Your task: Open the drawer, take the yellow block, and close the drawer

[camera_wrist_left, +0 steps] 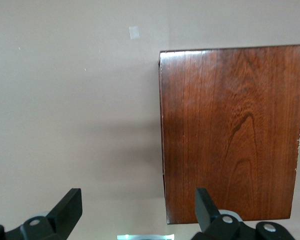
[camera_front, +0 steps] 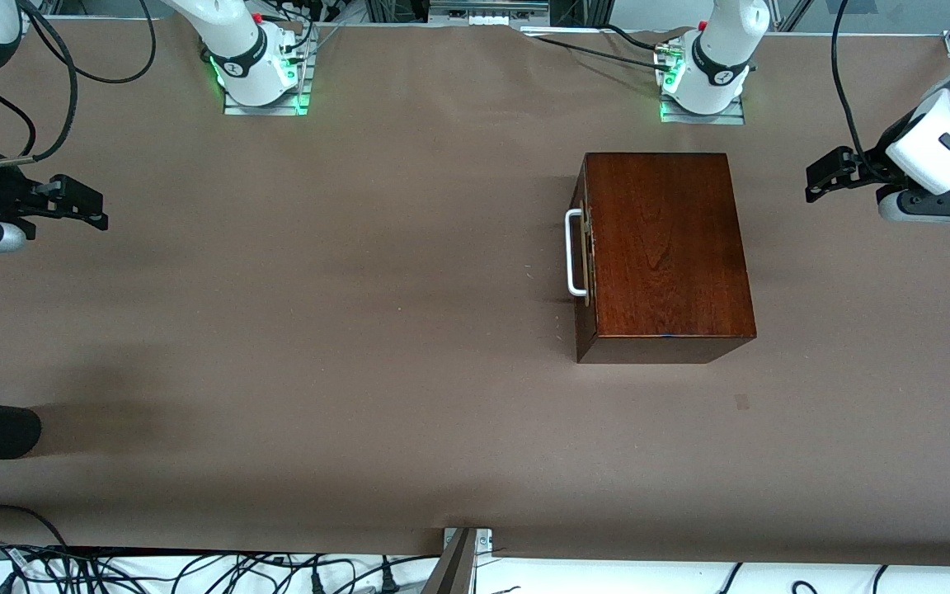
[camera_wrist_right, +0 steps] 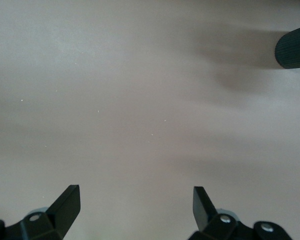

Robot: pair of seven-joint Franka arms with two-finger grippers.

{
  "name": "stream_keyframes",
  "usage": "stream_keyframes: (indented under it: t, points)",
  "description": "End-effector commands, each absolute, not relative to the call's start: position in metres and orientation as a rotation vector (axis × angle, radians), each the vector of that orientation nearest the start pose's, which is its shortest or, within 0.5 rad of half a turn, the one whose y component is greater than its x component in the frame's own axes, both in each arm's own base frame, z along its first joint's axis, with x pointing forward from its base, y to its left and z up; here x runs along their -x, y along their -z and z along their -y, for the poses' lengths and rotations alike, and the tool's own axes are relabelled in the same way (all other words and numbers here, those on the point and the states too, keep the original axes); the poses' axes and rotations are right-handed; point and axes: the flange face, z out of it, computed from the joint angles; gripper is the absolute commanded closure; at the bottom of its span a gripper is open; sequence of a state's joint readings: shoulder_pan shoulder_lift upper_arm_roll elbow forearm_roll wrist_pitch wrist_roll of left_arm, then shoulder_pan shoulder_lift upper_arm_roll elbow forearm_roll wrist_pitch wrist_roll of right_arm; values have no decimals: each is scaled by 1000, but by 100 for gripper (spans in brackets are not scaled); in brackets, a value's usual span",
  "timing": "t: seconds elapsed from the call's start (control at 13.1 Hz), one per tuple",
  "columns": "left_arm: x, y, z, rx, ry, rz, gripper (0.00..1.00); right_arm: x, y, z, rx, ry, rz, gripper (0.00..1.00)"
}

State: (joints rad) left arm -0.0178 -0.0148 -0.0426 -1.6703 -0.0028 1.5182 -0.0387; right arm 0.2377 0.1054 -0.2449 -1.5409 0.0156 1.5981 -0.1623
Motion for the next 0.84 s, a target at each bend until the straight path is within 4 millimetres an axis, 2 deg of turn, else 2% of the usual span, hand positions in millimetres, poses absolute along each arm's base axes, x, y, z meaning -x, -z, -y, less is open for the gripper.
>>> stream_keyframes:
  t: [0.0, 0.08, 0.38, 0.46, 0.53, 0.61, 0.69, 0.76]
  points:
    - [-546, -583, 39, 3138, -247, -10, 0, -581, -592, -3, 3151, -69, 243, 0]
    - [-545, -589, 49, 3141, -238, -46, 0, -581, -592, -3, 3151, -69, 243, 0]
    - [-538, -580, 81, 3121, -336, -162, 0, -581, -592, -3, 3151, -69, 243, 0]
    - [-540, -570, 110, 3112, -357, -245, 0, -581, -592, -3, 3151, -69, 243, 0]
    - [-542, -567, 140, 3105, -353, -305, 0, -581, -592, -3, 3151, -69, 243, 0]
    - [-551, -553, 174, 3102, -379, -378, 0, -581, -592, -3, 3151, -69, 243, 0]
    - [-555, -545, 206, 3103, -377, -375, 0, -581, -592, -3, 3151, -69, 243, 0]
    - [-554, -537, 238, 3109, -354, -292, 0, -581, -592, -3, 3151, -69, 243, 0]
